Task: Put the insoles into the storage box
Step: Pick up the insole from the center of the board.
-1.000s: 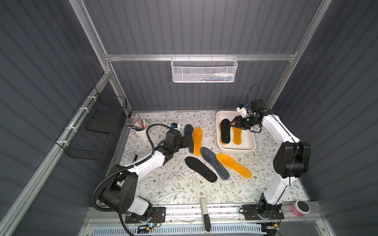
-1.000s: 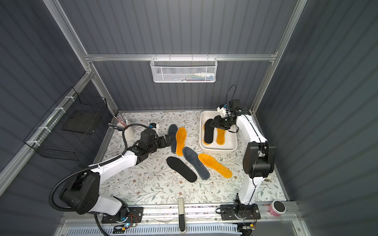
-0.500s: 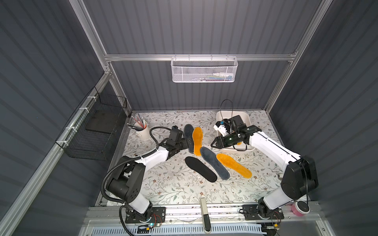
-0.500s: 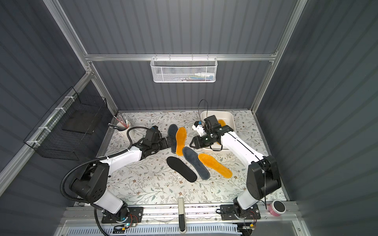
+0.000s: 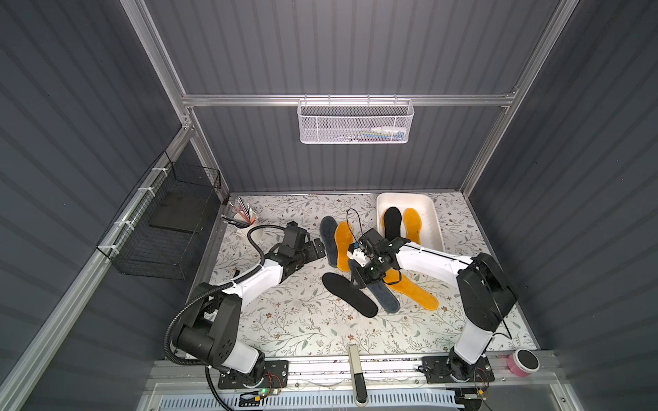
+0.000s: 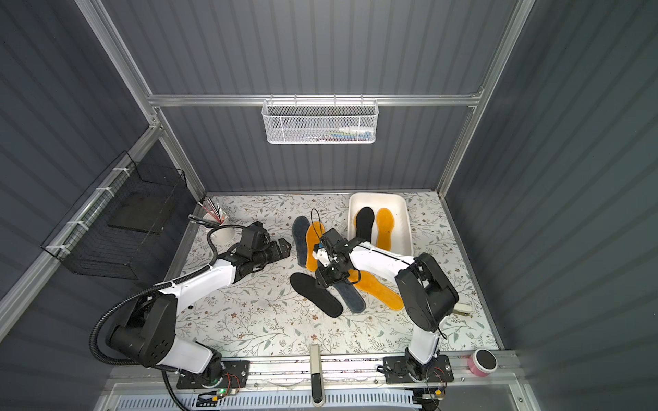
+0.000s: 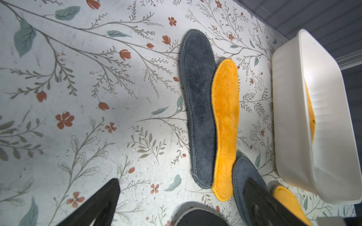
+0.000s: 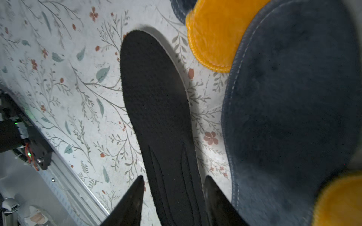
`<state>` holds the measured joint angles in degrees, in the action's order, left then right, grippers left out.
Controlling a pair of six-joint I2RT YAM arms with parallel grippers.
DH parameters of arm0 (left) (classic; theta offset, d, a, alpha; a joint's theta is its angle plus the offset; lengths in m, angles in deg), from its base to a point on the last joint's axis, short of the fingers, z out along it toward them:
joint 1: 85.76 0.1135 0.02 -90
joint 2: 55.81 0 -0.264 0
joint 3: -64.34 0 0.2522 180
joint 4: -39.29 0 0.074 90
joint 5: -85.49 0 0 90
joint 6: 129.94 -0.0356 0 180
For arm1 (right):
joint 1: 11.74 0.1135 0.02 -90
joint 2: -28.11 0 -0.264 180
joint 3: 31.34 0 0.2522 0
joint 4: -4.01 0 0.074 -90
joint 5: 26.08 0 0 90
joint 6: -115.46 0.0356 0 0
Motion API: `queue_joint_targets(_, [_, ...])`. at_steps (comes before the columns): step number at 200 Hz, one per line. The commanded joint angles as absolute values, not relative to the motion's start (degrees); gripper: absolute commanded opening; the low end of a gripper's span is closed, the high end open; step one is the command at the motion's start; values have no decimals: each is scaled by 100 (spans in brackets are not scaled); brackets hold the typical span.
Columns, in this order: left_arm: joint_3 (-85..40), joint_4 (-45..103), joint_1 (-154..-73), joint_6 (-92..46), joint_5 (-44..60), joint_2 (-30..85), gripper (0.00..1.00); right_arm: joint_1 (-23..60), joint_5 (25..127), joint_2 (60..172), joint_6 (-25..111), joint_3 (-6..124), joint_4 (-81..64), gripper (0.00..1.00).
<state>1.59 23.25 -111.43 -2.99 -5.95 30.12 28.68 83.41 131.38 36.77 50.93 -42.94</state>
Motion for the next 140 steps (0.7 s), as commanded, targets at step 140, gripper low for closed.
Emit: queue_joint_targets(140, [312,2245,-11063,-138,-510,3006,100,3495,7288,13813,3732,5219,-4623,45])
